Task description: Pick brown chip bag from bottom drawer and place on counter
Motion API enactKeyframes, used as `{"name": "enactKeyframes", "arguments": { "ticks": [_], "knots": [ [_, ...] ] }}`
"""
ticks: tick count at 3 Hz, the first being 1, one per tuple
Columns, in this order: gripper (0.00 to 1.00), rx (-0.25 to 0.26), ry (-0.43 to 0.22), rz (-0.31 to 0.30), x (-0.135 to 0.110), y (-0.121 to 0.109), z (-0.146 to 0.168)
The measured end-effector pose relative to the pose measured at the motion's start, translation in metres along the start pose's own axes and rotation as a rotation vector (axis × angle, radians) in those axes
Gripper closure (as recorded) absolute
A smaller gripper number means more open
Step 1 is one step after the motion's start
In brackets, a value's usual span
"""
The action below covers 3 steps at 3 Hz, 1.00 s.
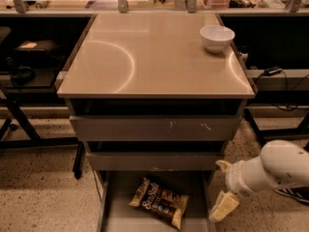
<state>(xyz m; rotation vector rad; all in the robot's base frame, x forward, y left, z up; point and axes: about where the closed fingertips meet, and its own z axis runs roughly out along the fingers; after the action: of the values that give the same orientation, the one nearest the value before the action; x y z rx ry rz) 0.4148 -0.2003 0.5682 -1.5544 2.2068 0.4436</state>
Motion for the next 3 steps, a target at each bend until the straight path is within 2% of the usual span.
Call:
{"name": "enactKeyframes", "arguments": {
  "ticks": [1, 2, 3],
  "knots": [
    [0.0, -0.011, -0.083, -0.023, 0.019, -0.005, 0.06],
    [0.0, -0.07, -0.146, 0.002, 0.041, -0.007, 0.132],
    [0.0, -0.071, -0.147, 0.002, 0.041, -0.006, 0.132]
  ]
}}
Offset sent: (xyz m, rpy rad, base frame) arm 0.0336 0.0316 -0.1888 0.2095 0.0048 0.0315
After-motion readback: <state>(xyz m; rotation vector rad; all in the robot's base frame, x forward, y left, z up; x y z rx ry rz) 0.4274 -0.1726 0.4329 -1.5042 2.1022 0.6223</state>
